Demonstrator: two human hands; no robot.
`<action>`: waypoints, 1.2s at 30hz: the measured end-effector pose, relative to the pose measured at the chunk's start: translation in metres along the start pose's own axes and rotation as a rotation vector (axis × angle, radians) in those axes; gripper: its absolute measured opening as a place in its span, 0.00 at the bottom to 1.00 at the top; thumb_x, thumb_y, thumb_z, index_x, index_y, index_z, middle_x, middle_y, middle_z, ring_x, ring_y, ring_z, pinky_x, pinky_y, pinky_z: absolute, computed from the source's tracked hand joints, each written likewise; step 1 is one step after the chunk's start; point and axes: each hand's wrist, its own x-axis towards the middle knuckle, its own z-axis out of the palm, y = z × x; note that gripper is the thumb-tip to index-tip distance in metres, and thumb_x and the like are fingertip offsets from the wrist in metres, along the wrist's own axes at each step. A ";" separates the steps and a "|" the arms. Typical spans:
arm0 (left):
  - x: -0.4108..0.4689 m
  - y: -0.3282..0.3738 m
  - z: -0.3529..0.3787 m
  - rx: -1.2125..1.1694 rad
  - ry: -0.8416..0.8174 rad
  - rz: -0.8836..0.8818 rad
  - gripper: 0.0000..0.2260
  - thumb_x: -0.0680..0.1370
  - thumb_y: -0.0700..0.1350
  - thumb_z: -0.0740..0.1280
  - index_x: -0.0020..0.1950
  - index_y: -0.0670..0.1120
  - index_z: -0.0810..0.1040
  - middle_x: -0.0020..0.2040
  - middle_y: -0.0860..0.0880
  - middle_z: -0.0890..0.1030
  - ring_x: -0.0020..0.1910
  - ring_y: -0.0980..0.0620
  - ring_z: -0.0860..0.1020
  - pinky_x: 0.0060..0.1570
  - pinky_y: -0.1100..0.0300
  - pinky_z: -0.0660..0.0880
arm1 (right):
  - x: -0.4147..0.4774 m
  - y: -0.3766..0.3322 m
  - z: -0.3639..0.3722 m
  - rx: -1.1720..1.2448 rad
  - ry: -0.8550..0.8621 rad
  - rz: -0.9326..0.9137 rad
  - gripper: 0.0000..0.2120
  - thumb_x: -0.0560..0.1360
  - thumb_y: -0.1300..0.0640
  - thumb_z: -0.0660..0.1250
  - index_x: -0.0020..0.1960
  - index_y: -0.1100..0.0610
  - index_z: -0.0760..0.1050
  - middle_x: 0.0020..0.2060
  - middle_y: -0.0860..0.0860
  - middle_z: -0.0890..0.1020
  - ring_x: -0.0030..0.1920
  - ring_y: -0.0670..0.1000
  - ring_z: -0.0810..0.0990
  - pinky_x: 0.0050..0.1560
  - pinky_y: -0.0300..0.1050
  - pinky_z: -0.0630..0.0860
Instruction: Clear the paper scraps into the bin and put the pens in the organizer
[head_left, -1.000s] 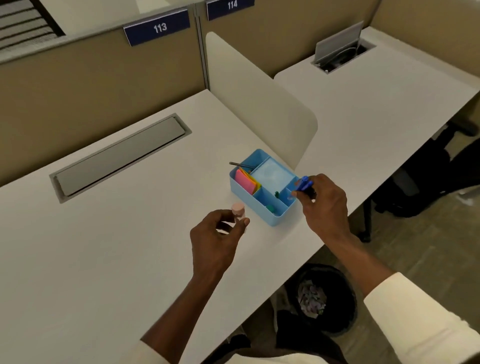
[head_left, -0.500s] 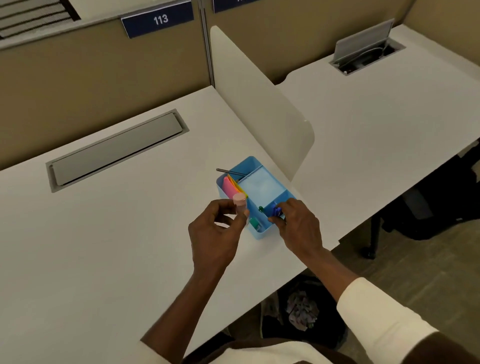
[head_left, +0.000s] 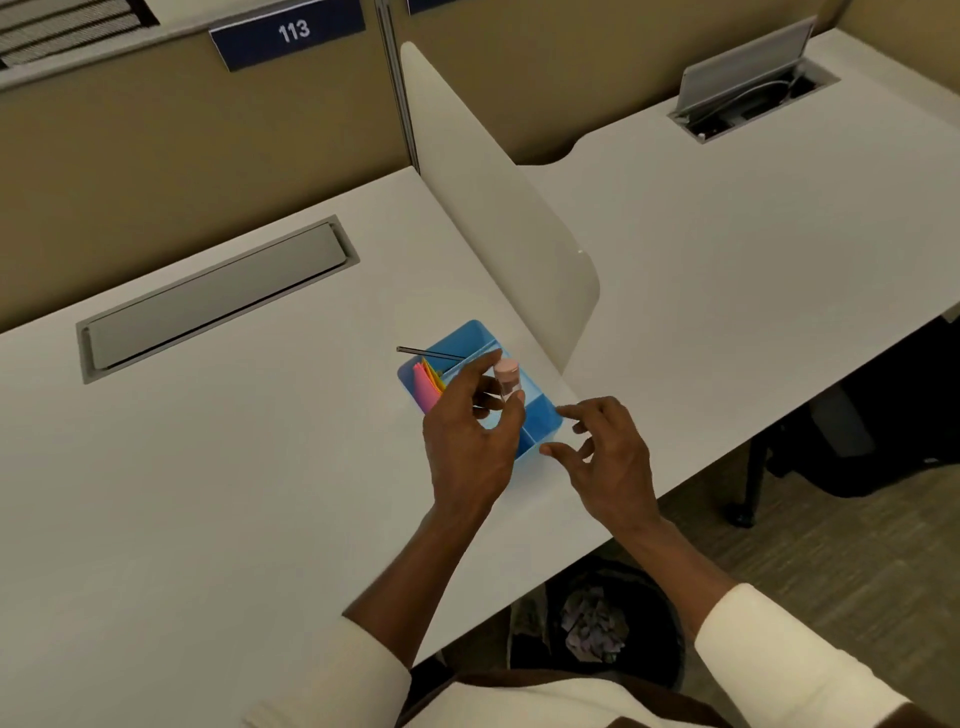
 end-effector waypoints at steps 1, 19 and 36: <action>-0.001 -0.002 0.006 0.023 -0.005 -0.007 0.21 0.78 0.51 0.77 0.70 0.51 0.79 0.54 0.55 0.86 0.50 0.58 0.84 0.46 0.80 0.74 | 0.001 0.004 -0.002 -0.001 0.001 -0.002 0.24 0.71 0.52 0.81 0.64 0.56 0.81 0.57 0.54 0.80 0.49 0.48 0.81 0.43 0.38 0.83; -0.004 -0.034 0.052 0.615 -0.045 0.187 0.19 0.74 0.55 0.80 0.61 0.48 0.85 0.71 0.44 0.79 0.75 0.37 0.71 0.72 0.40 0.67 | 0.002 0.014 -0.006 0.024 -0.058 0.031 0.20 0.77 0.53 0.75 0.66 0.58 0.80 0.53 0.54 0.84 0.50 0.52 0.82 0.49 0.51 0.84; -0.020 -0.038 0.027 0.601 -0.037 0.400 0.11 0.74 0.49 0.80 0.53 0.45 0.87 0.65 0.44 0.84 0.72 0.37 0.76 0.69 0.41 0.74 | 0.003 0.017 -0.003 0.019 -0.084 0.048 0.20 0.77 0.51 0.75 0.67 0.56 0.80 0.54 0.51 0.85 0.48 0.49 0.83 0.48 0.48 0.85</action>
